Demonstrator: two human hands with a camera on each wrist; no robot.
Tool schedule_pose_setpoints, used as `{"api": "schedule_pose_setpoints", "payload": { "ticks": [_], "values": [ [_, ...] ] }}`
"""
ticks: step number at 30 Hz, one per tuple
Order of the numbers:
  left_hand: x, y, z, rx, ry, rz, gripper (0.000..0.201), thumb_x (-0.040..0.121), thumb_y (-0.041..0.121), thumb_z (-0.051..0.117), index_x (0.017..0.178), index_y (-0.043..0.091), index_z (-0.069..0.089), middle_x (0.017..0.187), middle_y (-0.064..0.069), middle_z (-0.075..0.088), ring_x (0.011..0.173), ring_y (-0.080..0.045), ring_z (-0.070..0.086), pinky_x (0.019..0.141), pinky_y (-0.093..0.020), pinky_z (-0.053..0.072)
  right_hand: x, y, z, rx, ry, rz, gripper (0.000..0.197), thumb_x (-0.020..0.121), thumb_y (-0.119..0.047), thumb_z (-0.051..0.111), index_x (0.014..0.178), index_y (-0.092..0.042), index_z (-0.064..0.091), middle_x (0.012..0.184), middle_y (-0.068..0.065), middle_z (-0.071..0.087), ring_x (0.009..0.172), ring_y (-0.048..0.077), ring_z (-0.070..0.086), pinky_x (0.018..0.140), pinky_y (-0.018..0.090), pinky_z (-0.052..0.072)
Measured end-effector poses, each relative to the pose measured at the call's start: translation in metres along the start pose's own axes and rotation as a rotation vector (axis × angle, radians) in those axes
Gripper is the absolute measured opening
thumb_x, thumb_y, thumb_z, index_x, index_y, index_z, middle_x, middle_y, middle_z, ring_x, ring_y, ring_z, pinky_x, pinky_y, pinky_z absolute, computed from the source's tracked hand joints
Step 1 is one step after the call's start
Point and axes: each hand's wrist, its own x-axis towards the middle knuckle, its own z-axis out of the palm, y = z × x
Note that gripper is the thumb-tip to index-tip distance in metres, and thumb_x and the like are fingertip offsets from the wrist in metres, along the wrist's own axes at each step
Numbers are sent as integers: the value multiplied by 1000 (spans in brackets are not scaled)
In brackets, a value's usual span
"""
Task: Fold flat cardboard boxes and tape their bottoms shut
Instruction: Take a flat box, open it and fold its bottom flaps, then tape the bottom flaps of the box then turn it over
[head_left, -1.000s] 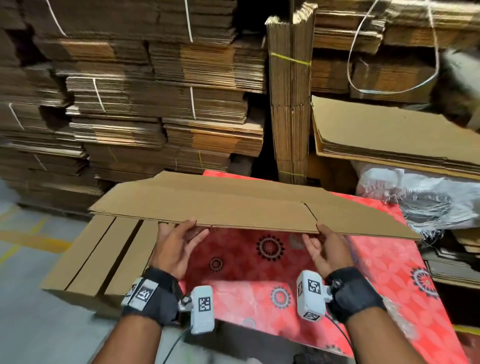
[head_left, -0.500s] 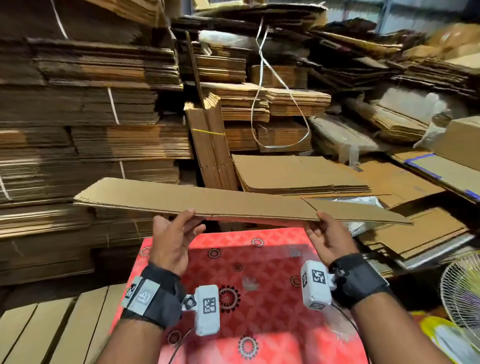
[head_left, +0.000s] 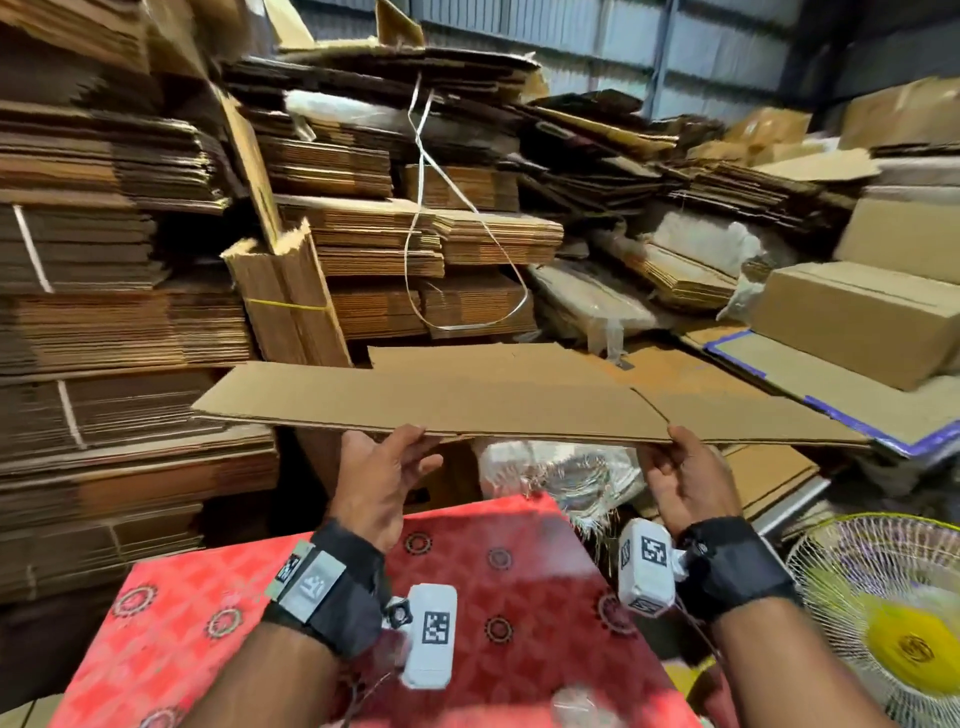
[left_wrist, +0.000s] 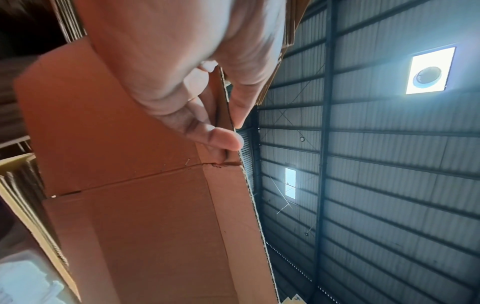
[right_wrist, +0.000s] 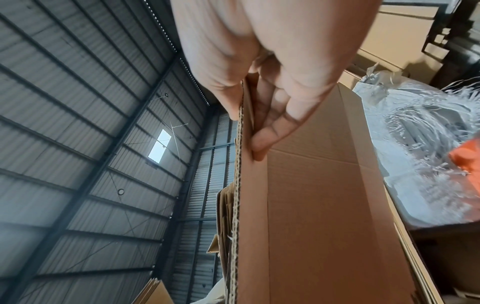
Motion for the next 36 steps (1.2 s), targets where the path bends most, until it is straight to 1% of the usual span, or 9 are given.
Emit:
{"api": "schedule_pose_setpoints", "payload": {
  "ticks": [3, 6, 11, 16, 20, 24, 29, 32, 36],
  "values": [
    [28, -27, 37, 15, 2, 13, 37, 96, -4, 59, 131, -7, 48, 101, -13, 73, 79, -22, 74, 54, -25, 55, 51, -11, -6, 38, -17, 34, 10, 102, -10, 59, 107, -6, 52, 93, 16, 69, 65, 16, 73, 58, 28, 60],
    [61, -56, 83, 27, 21, 6, 14, 96, -5, 58, 110, -2, 55, 87, -9, 73, 77, -23, 73, 53, -24, 56, 118, -24, -16, 54, -38, 81, 11, 101, -12, 59, 109, -6, 55, 97, 15, 69, 75, 17, 73, 62, 28, 60],
    [126, -95, 148, 34, 11, 46, 60, 93, 3, 68, 141, -8, 35, 121, -24, 68, 99, -32, 73, 61, -28, 56, 229, -48, -23, 123, -78, 96, 25, 100, -13, 60, 123, -7, 53, 96, 13, 71, 85, 19, 72, 65, 27, 60],
    [182, -128, 175, 8, 78, 42, 37, 90, -2, 68, 123, -2, 52, 96, -18, 63, 75, -20, 69, 56, -29, 56, 311, -42, -13, 108, -120, 159, 25, 98, -13, 64, 120, -8, 54, 92, 11, 75, 85, 18, 75, 65, 29, 61],
    [224, -167, 172, 60, 278, -35, 20, 97, -8, 54, 87, 7, 46, 79, -10, 58, 52, -12, 66, 53, -27, 59, 361, -5, -1, -151, -83, 313, 13, 101, -5, 60, 112, 0, 57, 89, 15, 63, 73, 19, 64, 54, 30, 62],
    [254, -213, 135, 136, 464, -146, 20, 98, -11, 48, 107, 7, 53, 77, -11, 65, 47, -11, 67, 46, -24, 57, 400, 51, 0, -403, -125, 479, 32, 104, -10, 56, 131, 5, 50, 112, 28, 65, 69, 22, 74, 44, 22, 53],
    [272, -251, 99, 252, 440, -252, 13, 102, 0, 49, 115, 4, 52, 104, -7, 69, 71, -20, 77, 65, -30, 54, 440, 97, -12, -427, -171, 552, 13, 103, -3, 53, 113, 0, 48, 108, 34, 68, 68, 22, 76, 50, 26, 58],
    [291, -256, 94, 277, 425, -239, 26, 103, 7, 54, 127, 3, 47, 115, -7, 66, 82, -24, 77, 55, -25, 53, 457, 112, -13, -405, -212, 544, 13, 102, -1, 55, 95, -7, 45, 80, 22, 72, 99, 30, 75, 58, 26, 61],
    [327, -249, 95, 301, 468, -164, 28, 102, 5, 55, 127, 8, 43, 112, -6, 64, 82, -23, 78, 45, -19, 49, 479, 122, 8, -362, -255, 509, 20, 104, -2, 53, 89, -12, 43, 86, 12, 65, 96, 24, 75, 61, 25, 60]
  ]
}}
